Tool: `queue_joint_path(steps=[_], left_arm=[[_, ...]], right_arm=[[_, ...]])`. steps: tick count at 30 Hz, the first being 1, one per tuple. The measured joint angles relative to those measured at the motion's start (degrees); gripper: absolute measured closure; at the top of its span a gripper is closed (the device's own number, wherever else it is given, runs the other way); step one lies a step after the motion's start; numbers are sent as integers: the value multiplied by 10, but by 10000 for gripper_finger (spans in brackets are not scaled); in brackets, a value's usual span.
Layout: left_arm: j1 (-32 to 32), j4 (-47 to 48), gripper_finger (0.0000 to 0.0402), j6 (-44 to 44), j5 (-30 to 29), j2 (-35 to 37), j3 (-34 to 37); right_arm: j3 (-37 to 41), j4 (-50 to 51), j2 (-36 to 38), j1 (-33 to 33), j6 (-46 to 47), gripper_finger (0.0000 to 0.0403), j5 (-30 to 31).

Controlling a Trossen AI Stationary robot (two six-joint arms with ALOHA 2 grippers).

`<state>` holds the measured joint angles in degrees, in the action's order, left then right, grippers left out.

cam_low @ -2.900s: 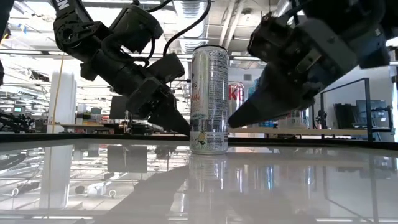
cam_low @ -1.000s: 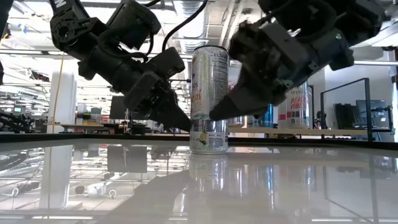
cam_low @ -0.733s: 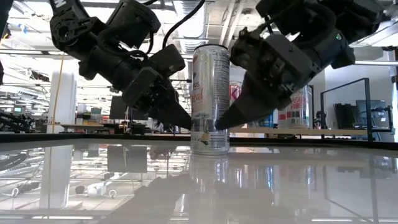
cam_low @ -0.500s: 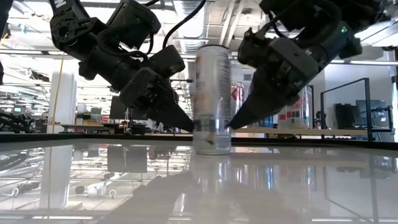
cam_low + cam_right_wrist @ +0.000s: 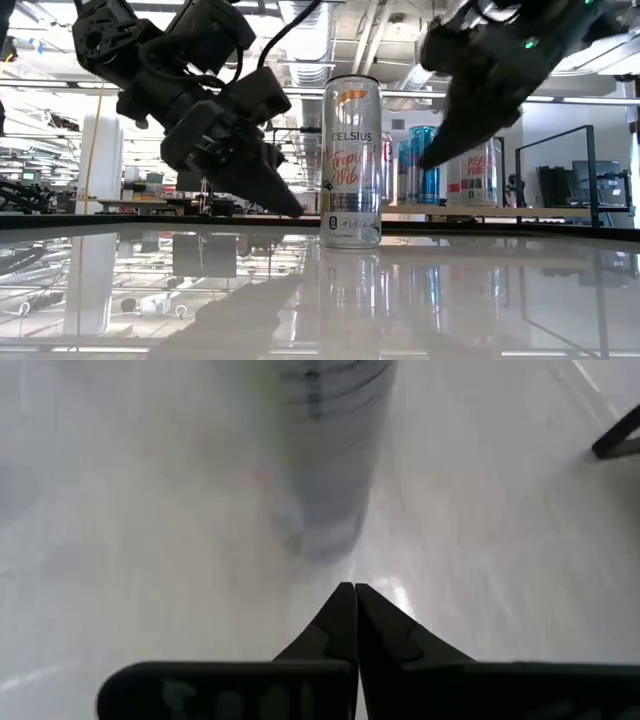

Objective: Place canned beverage on shelf
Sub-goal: Put the top white-yellow soda can on the shelf

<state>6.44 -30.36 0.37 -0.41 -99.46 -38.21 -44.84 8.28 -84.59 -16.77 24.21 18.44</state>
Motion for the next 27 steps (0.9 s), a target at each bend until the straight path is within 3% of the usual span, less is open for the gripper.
queue_joint_path(steps=[8,14,20,27], left_arm=[[0,136,401,54,-64,114,0],[0,184,401,109,-108,236,0],[-1,241,401,131,-130,337,13],[-6,45,401,115,-109,469,164]], right_arm=[[0,-10,101,-21,-7,368,5],[0,-87,131,-21,-93,331,13],[-38,-115,127,-15,-167,236,13],[-99,-112,69,-10,-172,101,12]])
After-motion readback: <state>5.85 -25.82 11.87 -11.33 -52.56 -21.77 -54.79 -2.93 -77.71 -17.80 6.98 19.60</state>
